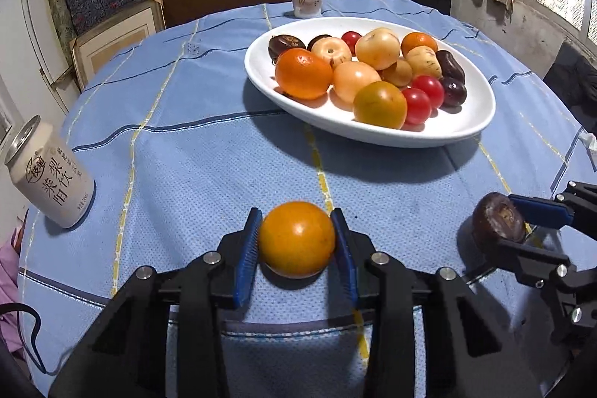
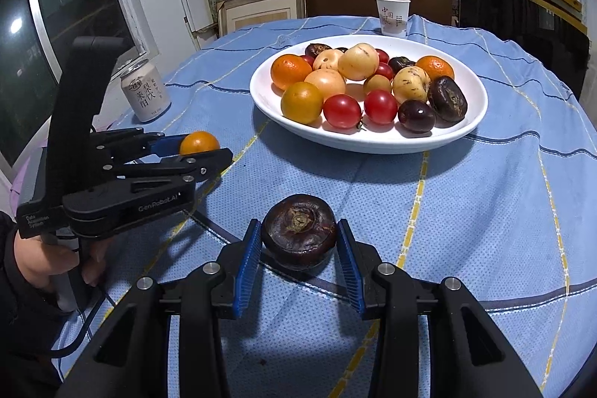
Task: Organize fruits
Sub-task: 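Grasp the dark brown fruit with the right tool while the left tool grasps the last orange fruit, then carry the dark brown and orange fruits onto the plate and open both tools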
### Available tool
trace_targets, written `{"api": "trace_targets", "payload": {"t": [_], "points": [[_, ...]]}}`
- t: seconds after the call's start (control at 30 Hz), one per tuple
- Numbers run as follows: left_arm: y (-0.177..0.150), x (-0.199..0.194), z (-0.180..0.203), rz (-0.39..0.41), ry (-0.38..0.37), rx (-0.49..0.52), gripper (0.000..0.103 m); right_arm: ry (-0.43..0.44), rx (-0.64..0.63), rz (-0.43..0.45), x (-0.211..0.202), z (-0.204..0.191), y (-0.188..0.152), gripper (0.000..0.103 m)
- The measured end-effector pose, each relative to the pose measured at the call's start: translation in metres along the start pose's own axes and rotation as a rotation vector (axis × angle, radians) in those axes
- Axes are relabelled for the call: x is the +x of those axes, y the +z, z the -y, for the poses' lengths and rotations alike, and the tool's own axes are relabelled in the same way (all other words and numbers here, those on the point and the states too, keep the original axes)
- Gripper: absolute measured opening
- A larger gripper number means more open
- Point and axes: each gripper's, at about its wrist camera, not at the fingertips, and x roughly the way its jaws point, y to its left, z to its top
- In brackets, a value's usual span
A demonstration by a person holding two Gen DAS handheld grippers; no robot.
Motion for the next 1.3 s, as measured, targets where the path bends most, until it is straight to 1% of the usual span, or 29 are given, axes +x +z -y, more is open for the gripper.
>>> {"api": "trace_targets", "payload": {"t": [0.1, 0.2, 0.33, 0.47, 0.8, 0.93, 1.0, 1.07, 1.13, 1.2, 1.3], "points": [[-0.003, -0.001, 0.001, -0.008, 0.01, 0.008, 0.037, -0.002, 0.0, 0.003, -0.001, 0.0, 0.001, 0.041], [-0.005, -0.001, -0.006, -0.02, -0.02, -0.024, 0.039, 0.0, 0.001, 0.003, -0.001, 0.0, 0.001, 0.041], [-0.006, -0.002, -0.001, -0.011, 0.004, -0.003, 0.037, 0.004, 0.003, 0.008, -0.001, 0.0, 0.001, 0.041], [-0.006, -0.003, -0.002, -0.01, 0.004, -0.017, 0.037, 0.006, 0.008, 0.016, -0.003, 0.001, 0.0, 0.041], [-0.006, -0.007, 0.001, 0.002, 0.027, -0.01, 0.036, -0.001, 0.025, 0.038, -0.017, 0.007, -0.007, 0.041], [-0.007, -0.014, 0.003, 0.011, 0.037, -0.01, 0.037, -0.005, 0.035, 0.045, -0.024, 0.011, -0.01, 0.041], [-0.006, -0.02, 0.003, 0.02, 0.029, -0.017, 0.036, -0.009, 0.035, 0.05, -0.028, 0.015, -0.01, 0.041], [-0.001, -0.032, 0.004, 0.041, 0.009, -0.029, 0.036, -0.016, 0.028, 0.062, -0.034, 0.02, -0.01, 0.041], [0.01, -0.046, 0.008, 0.071, -0.018, -0.034, 0.036, -0.029, 0.021, 0.091, -0.045, 0.031, -0.003, 0.041], [0.027, -0.059, 0.016, 0.104, -0.04, -0.023, 0.036, -0.049, 0.024, 0.121, -0.054, 0.042, 0.007, 0.041], [0.054, -0.067, 0.029, 0.139, -0.061, 0.0, 0.036, -0.063, 0.038, 0.173, -0.067, 0.061, 0.033, 0.041]]}}
